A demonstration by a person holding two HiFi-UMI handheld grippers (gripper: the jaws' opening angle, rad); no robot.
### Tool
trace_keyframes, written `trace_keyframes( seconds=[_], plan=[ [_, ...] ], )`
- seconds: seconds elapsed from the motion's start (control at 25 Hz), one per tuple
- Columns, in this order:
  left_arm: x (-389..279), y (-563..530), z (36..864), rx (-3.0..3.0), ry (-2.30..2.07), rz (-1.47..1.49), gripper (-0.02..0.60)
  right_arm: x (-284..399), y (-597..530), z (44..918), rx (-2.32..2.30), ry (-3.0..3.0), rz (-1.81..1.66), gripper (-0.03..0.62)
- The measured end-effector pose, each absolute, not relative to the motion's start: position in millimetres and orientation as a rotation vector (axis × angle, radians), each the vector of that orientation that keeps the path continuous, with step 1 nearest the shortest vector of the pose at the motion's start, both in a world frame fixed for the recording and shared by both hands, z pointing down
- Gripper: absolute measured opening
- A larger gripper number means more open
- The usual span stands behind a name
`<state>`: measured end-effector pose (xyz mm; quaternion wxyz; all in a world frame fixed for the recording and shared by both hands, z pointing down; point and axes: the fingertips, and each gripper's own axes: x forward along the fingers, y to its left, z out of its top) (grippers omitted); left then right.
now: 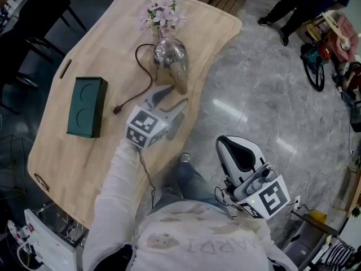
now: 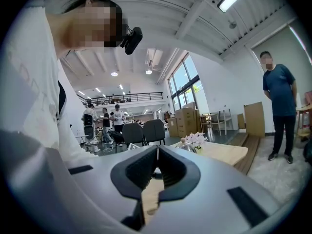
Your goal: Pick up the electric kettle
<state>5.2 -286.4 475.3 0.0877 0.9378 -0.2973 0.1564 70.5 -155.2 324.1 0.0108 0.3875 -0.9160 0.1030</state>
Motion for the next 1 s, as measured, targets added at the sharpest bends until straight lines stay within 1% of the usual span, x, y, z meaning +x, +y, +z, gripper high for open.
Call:
trace_keyframes(
  seconds=[0.6, 1.0],
  plan=[
    [18, -312, 509, 2.798, -0.814, 0.590, 0.213, 88, -169, 335, 1.241, -2.815, 0.357, 0.018],
    [34, -318, 523, 2.815, -0.751, 0.622, 0.218, 98, -172, 340, 1.258, -2.789, 0.374, 0.018]
  ],
)
